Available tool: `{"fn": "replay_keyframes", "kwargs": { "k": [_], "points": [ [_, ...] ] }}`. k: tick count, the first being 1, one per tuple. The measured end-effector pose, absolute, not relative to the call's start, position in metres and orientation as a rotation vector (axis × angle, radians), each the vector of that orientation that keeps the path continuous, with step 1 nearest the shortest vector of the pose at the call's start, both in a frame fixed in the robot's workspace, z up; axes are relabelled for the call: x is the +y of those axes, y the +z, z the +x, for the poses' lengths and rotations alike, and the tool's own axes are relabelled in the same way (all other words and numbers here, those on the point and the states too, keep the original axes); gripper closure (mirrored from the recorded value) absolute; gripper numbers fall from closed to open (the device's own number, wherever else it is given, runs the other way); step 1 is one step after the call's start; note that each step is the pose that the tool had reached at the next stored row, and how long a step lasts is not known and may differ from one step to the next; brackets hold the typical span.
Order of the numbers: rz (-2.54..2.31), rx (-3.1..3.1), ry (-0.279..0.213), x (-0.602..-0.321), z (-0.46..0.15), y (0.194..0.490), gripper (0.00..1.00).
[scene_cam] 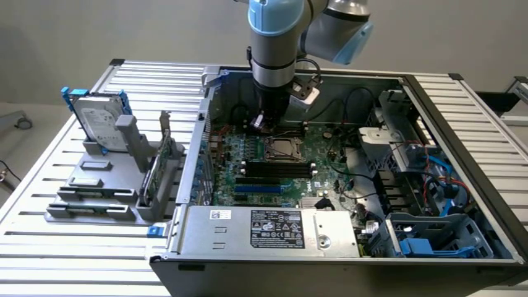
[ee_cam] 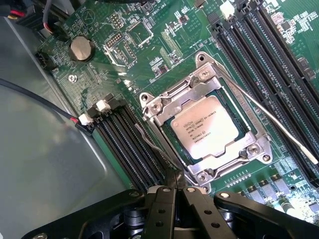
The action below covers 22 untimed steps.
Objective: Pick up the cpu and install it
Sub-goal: 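Install the first cpu locking lever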
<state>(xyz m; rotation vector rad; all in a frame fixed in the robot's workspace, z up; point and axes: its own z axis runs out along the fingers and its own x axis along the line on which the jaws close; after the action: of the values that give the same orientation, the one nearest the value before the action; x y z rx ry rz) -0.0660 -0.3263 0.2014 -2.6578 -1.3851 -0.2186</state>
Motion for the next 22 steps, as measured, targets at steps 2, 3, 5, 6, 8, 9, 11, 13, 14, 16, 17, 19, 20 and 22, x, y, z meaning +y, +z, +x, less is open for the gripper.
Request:
{"fn": "replay_keyframes", "kwargs": {
  "k": [2, 3, 5, 6, 8, 9, 11, 13, 14, 16, 17, 19, 20, 22],
  "points": [
    [-2.659, -1.383, -0.219, -0.3263, -0.0660, 0.2012, 0.89],
    [-2.660, -1.382, -0.219, -0.3263, -0.0659, 0.2010, 0.89],
    [-2.661, -1.379, -0.219, -0.3263, -0.0658, 0.2004, 0.89],
    [-2.663, -1.377, -0.219, -0.3263, -0.0657, 0.2002, 0.89],
    [-2.667, -1.368, -0.220, -0.3263, -0.0656, 0.1997, 0.89],
    [-2.670, -1.363, -0.221, -0.3263, -0.0656, 0.1996, 0.89],
    [-2.677, -1.350, -0.222, -0.3263, -0.0655, 0.1992, 0.89],
    [-2.684, -1.336, -0.223, -0.3263, -0.0655, 0.1990, 0.89],
    [-2.688, -1.329, -0.223, -0.3263, -0.0654, 0.1989, 0.89],
    [-2.694, -1.316, -0.224, -0.3263, -0.0654, 0.1986, 0.89],
    [-2.698, -1.309, -0.224, -0.3263, -0.0653, 0.1985, 0.89],
    [-2.703, -1.298, -0.224, -0.3263, -0.0652, 0.1984, 0.89],
    [-2.706, -1.292, -0.224, -0.3263, -0.0651, 0.1983, 0.89],
    [-2.711, -1.283, -0.224, -0.3263, -0.0648, 0.1981, 0.89]
  ]
}}
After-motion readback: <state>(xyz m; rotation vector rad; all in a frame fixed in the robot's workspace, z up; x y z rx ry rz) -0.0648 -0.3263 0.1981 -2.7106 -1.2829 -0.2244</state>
